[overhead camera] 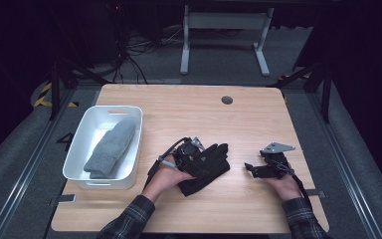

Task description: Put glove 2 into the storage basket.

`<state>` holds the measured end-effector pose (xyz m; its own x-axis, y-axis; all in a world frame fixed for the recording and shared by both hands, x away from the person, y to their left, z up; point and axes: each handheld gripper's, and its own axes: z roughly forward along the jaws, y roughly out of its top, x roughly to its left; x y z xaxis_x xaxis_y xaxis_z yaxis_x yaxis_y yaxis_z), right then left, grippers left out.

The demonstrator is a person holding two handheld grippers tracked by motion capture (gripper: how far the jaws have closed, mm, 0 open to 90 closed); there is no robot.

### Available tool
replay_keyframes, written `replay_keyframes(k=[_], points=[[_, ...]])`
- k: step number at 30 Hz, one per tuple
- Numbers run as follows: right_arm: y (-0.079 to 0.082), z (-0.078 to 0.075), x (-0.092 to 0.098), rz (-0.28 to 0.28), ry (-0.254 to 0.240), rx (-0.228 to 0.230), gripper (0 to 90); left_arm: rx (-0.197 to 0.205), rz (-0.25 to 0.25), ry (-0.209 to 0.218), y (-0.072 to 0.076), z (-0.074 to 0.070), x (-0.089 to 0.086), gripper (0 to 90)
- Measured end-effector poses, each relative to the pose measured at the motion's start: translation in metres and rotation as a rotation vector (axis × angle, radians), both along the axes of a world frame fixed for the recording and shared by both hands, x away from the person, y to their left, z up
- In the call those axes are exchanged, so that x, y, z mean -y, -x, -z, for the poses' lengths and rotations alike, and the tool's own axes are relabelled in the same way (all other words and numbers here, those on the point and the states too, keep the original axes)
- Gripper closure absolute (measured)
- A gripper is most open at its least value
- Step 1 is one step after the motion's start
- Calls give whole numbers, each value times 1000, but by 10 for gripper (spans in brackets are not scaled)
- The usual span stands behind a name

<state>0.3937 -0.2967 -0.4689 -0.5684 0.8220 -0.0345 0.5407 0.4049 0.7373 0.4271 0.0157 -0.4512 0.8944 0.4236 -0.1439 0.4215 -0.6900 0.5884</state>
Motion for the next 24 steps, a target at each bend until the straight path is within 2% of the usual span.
replay_keyframes(k=[5,12,17,24], points=[[0,0,0,-1,-2,0,161,-5,5,-19,1,4,1,124],[0,0,0,-1,-2,0,161,26,33,-35,4,3,2,190],[0,0,0,-1,-2,0,161,20,74,-30,6,1,2,327],[0,0,0,-2,0,0,161,-41,106,-3,7,-1,2,581]])
